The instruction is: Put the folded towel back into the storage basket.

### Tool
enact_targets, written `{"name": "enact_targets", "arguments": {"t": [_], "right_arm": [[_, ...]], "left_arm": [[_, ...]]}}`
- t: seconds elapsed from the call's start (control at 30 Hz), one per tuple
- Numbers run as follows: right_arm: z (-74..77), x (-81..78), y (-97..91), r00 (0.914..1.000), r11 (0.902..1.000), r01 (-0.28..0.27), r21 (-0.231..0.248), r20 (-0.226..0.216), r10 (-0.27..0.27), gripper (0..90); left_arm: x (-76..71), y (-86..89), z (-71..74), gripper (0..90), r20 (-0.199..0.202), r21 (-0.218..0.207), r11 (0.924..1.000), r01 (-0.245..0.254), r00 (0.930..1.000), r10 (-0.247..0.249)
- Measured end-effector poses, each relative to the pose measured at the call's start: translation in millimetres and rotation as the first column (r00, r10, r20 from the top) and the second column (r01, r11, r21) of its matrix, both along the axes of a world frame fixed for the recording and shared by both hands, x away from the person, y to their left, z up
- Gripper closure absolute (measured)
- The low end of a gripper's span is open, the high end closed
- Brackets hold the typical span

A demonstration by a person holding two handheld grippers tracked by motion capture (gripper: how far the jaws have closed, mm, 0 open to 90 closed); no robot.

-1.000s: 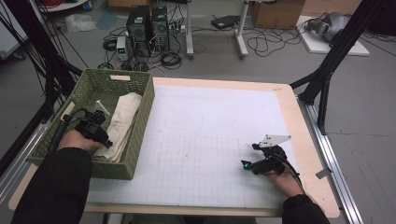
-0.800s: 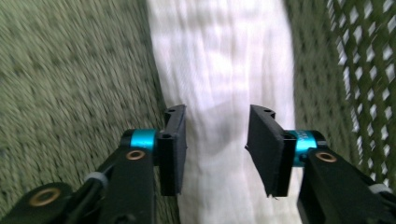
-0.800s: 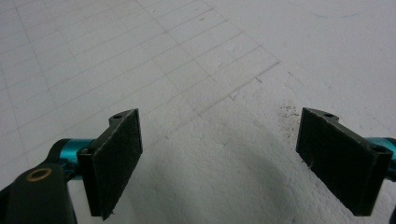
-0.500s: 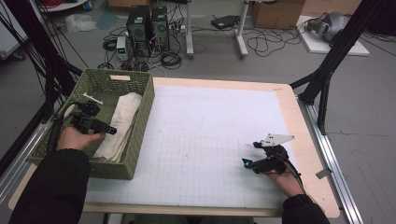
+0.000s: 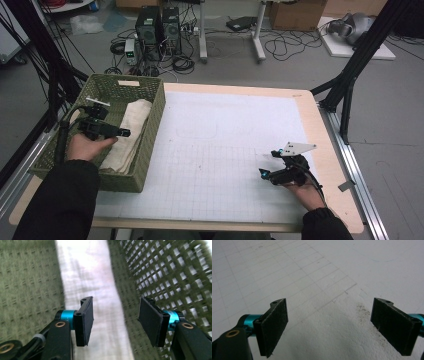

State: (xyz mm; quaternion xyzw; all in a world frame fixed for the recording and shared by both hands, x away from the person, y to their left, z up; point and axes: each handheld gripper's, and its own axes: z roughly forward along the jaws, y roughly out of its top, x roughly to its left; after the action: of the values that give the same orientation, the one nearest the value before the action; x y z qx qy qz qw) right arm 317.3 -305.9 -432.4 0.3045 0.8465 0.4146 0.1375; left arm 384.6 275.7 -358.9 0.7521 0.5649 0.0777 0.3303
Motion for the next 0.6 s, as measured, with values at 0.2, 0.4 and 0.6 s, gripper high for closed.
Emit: {"name": "enact_targets", "arguments": {"t": [0.2,0.4,0.6], "right_arm": [[1.5,0.8,-1.3,1.0,1.0,0.004,0.008,0.003,-0.004,13.1],[3.1,-0.2,-1.6,0.9999,0.9999,0.002,0.014,0.012,-0.002,13.2],[4.2,-1.4,-2.2,0.9999,0.9999,0.002,0.017,0.017,-0.003,13.1]], "left_arm": [[-1.0,2.3,4.1,43.1,0.007,-0.04,0.9989,-0.026,0.9996,0.027],[-0.7,5.7,5.9,42.3,0.028,-0.167,0.9858,-0.02,0.9993,0.025],[-0.1,8.8,7.1,41.4,0.052,-0.298,0.9546,-0.002,0.9985,0.018]]}}
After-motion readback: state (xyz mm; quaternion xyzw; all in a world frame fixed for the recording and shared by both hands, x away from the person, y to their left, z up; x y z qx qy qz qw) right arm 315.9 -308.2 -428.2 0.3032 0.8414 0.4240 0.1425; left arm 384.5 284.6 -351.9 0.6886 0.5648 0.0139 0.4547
